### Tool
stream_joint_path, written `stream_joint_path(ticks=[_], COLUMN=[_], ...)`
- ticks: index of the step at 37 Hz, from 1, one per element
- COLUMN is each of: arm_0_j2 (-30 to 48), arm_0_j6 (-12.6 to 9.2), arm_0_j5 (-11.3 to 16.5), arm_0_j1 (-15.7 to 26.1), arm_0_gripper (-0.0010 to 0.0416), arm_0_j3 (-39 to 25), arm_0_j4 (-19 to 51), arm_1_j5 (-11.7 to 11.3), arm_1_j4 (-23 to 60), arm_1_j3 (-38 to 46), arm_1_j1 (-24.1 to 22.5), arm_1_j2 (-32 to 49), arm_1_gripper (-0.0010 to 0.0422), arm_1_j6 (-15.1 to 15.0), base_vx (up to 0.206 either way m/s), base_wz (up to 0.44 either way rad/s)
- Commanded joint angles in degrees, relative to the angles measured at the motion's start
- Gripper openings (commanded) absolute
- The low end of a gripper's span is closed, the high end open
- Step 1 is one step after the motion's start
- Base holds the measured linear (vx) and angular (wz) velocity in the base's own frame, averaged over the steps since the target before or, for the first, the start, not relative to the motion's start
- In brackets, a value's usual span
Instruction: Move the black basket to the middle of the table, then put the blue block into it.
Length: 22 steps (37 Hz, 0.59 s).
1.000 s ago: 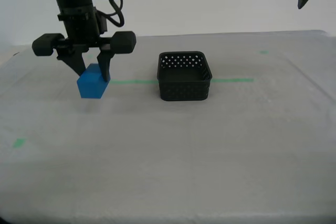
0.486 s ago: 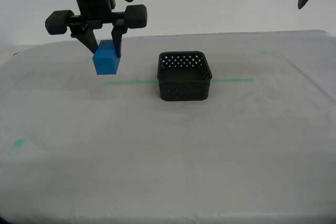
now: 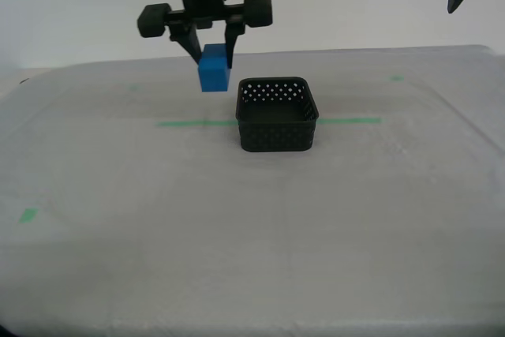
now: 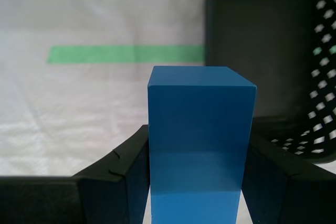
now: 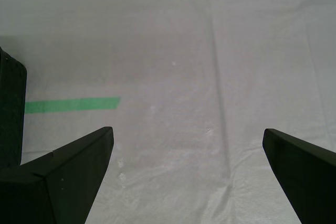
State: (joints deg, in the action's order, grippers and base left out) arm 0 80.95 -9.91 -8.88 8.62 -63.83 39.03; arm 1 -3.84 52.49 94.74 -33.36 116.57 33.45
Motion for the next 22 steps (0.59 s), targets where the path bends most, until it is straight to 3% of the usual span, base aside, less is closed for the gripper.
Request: stream_joint_path(ticks=[1, 22], arm_0_j2=[0.0, 0.0], arm_0_j6=[-0.1, -0.1], arm_0_j5=[-0.2, -0.2], arm_0_j1=[0.0, 0.0], arm_0_gripper=[0.0399, 0.0399], arm_0_j3=[0.0, 0.0], arm_0_j4=[0.0, -0.1], arm_1_j5=[-0.2, 0.3], arm_1_j4=[0.9, 11.2], arm_1_j3=[5.1, 36.2], arm_1_j1=[-1.3, -4.0], arm_1_j2=[3.6, 25.4], arm_1_gripper=[0.0000, 0.0000], arm_1_j6=[0.3, 1.1], base_vx=[0.000, 0.000], base_wz=[0.000, 0.000])
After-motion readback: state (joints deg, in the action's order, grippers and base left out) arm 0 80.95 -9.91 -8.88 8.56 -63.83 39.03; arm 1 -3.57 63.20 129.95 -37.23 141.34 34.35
